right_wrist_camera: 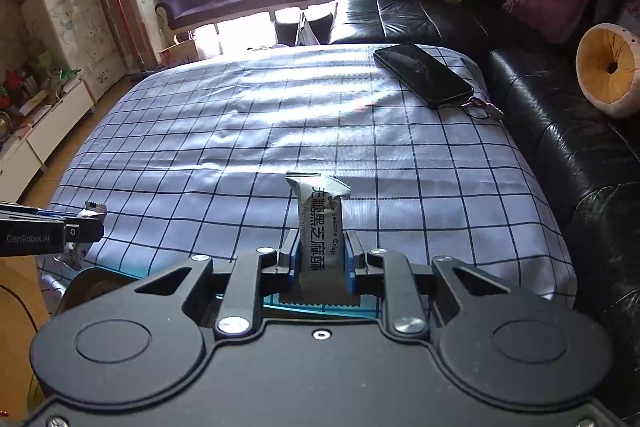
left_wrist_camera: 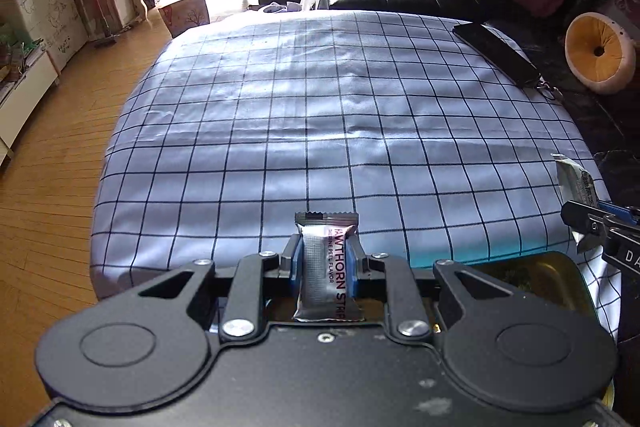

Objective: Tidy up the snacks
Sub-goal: 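Carry both held white packets over the gold tray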

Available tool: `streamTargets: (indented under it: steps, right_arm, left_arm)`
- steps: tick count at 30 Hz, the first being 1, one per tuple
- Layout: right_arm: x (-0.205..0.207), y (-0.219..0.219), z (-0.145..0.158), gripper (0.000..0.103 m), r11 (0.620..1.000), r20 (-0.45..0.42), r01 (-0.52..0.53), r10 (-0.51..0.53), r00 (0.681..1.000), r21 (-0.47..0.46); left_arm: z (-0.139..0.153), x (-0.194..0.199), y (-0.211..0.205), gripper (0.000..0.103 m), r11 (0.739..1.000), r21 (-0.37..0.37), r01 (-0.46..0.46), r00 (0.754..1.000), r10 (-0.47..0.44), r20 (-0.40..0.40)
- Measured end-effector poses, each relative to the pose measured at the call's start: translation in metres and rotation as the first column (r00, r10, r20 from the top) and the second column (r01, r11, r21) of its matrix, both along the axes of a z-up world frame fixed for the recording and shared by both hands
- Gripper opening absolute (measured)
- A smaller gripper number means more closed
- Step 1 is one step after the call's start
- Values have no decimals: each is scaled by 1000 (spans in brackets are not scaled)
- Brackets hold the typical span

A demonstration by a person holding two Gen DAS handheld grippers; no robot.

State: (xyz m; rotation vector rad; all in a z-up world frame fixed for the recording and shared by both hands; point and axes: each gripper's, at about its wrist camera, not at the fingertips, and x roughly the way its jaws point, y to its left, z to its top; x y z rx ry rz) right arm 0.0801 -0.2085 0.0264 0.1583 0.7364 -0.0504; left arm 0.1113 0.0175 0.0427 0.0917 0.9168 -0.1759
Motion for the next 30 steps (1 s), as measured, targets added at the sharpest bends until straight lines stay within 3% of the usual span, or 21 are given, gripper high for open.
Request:
streamTargets:
  steps: [10, 30]
  right_arm:
    - [-56, 9, 14, 30, 1000, 41, 2, -3, 999, 22]
    - [-115, 21, -2, 30, 998, -15, 18, -17, 1000, 65]
  left_arm:
    - [5, -62, 21, 21, 999, 22, -25, 998, 24, 55]
    - [-35, -109, 16, 21, 996, 44, -76, 996, 78, -45]
